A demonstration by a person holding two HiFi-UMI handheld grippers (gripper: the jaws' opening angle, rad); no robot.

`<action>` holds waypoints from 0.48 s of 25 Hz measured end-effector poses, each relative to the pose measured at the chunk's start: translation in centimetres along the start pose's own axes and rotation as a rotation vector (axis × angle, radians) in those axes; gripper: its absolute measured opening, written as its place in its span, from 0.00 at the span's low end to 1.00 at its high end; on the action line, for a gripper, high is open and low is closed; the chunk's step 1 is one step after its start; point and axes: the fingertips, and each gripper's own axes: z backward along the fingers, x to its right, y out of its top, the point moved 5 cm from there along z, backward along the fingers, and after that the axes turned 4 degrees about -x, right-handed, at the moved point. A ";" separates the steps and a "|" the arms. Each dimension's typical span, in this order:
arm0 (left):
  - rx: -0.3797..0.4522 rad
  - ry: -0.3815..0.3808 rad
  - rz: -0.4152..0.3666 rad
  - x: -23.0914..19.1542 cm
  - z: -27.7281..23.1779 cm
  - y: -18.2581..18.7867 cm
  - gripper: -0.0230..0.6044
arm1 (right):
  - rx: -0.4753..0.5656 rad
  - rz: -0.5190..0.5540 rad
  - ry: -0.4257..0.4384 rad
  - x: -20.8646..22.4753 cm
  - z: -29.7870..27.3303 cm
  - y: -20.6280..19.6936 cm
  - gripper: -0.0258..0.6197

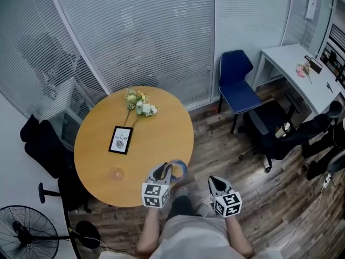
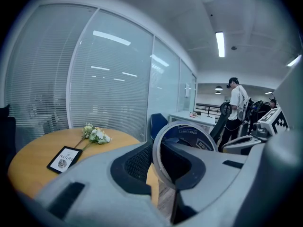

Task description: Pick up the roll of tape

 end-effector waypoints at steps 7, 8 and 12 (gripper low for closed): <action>0.000 0.007 0.005 0.1 0.1 -0.1 0.14 | -0.009 0.012 0.013 -0.2 0.0 -0.2 0.04; 0.001 0.007 0.006 0.1 0.1 -0.1 0.14 | -0.011 0.013 0.013 -0.1 0.0 -0.3 0.04; 0.003 0.011 0.010 0.1 0.2 0.0 0.14 | -0.009 0.006 0.013 0.0 0.2 -0.1 0.04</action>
